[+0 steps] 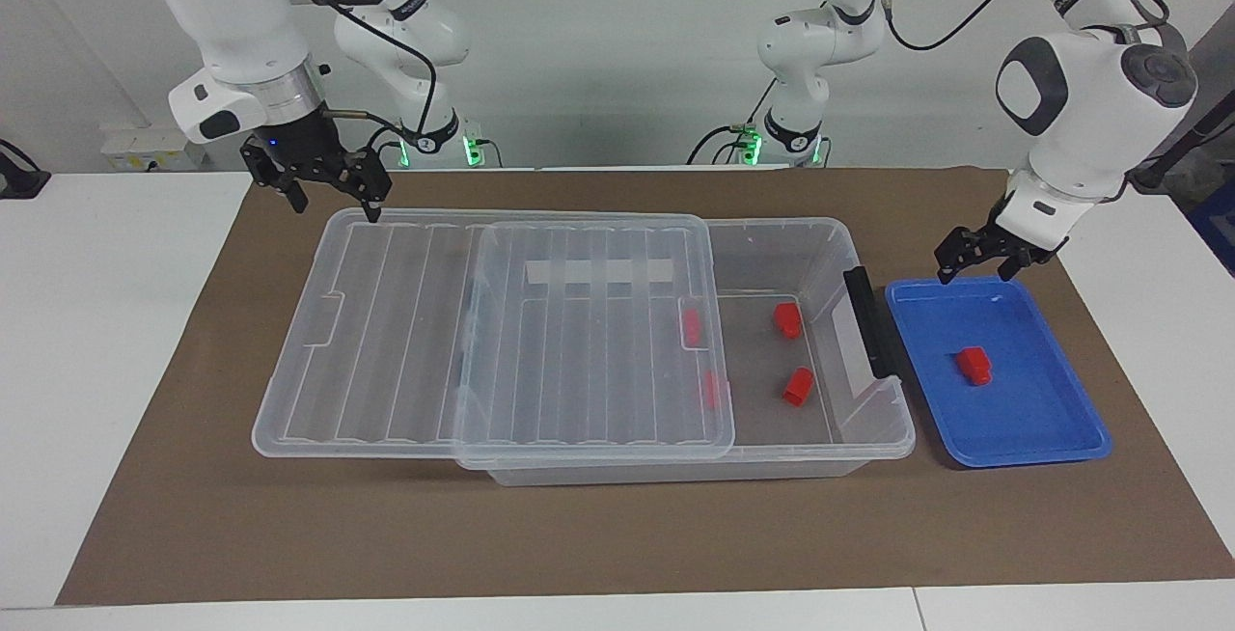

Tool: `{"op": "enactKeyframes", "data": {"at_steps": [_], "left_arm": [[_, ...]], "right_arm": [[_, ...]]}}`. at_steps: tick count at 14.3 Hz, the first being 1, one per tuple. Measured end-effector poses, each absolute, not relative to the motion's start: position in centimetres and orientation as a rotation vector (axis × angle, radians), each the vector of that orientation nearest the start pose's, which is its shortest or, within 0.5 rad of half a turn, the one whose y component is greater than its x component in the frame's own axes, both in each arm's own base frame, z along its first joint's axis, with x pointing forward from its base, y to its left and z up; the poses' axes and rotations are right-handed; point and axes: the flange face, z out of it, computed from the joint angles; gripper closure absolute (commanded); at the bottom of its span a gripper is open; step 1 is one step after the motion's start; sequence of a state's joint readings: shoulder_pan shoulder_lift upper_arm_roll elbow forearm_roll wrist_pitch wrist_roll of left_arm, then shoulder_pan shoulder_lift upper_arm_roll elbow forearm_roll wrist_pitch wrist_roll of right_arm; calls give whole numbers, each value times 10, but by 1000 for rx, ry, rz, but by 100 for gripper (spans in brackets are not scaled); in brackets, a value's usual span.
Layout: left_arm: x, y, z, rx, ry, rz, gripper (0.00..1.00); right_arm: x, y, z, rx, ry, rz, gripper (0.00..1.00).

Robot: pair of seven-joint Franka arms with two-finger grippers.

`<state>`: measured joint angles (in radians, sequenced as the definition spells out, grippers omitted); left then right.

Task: Place red block in blue tray from box
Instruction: 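Lower the red block into the blue tray and open the left gripper, then raise the left gripper from the tray while the right gripper reaches the lid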

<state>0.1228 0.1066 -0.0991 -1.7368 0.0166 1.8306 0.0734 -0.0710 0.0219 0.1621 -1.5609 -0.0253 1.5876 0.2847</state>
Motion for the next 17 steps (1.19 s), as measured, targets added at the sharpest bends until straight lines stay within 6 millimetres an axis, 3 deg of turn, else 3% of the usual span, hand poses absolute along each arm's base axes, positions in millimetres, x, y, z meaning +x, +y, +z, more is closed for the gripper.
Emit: {"op": "enactKeyframes", "data": {"at_steps": [2,5,8,10,11,12,15,16,17], "left_arm": [[597,7,507,-3134,109,-13,0],[597,7,517,-3131,108,-62,0],[574,2,559,-3122,116,-75,0],[557,-19,579,-3119,139,-58,0],[554,-31,583,-3120,121,-62,0],[552,-40,585,-3121,100,-66,0],[549,-45,589,-3121,82,-66,0],[546,-45,592,-3120,80,-57,0],[542,-45,597,-3119,81,-53,0]], "right_arm": [[561,48,619,-3147,305,-15,0],[561,47,618,-3147,307,-18,0],[566,38,611,-3142,320,-48,0],[568,30,604,-3142,308,-61,0],[569,26,602,-3141,306,-68,5],[570,24,600,-3140,311,-78,20],[576,4,584,-3136,314,-127,80],[578,-6,578,-3137,303,-143,96],[579,-17,571,-3137,300,-157,100]]}}
